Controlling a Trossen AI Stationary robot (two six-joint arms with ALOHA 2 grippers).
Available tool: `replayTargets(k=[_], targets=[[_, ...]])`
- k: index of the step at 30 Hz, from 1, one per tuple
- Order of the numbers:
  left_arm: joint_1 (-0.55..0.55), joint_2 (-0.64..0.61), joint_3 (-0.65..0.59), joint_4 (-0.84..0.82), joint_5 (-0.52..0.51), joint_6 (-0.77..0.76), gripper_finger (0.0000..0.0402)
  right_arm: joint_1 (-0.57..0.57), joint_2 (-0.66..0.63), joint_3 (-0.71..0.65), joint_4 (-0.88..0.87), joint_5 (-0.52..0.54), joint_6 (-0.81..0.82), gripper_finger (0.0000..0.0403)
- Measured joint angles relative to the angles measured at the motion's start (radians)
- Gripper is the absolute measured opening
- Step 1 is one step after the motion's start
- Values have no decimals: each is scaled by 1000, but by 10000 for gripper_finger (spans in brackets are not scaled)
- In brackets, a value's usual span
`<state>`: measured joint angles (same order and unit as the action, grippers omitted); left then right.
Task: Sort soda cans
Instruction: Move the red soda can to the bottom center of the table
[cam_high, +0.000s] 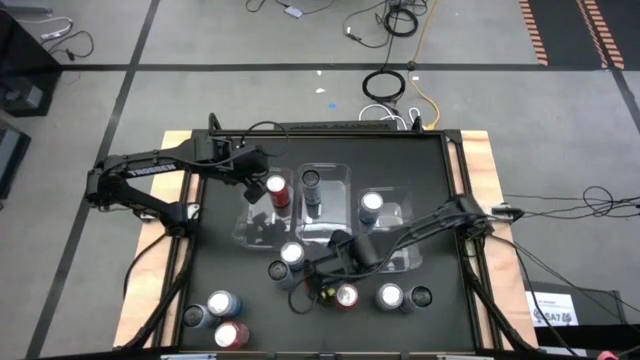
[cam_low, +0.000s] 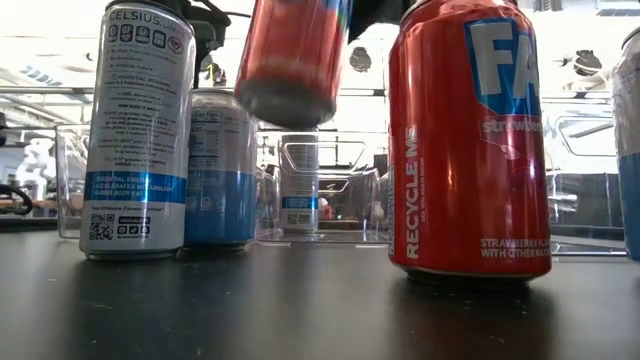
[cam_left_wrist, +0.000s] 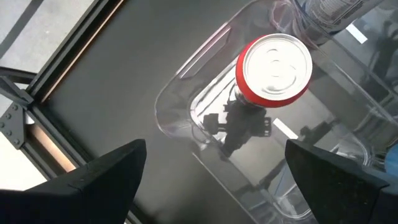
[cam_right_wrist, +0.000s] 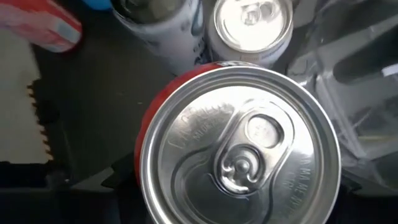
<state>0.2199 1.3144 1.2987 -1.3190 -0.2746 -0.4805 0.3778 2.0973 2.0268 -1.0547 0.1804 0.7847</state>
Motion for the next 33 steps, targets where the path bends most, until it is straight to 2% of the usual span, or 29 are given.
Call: replayTargets(k=[14, 26, 33], targets=[[0, 0, 0, 0, 1, 0, 393, 27, 174, 0, 22, 50, 49, 282], [0, 0, 0, 0, 1, 0, 393, 43, 174, 1, 36, 49, 71, 337], [0, 0, 0, 0, 1, -1, 393, 43, 171, 5, 29, 5, 94, 344]])
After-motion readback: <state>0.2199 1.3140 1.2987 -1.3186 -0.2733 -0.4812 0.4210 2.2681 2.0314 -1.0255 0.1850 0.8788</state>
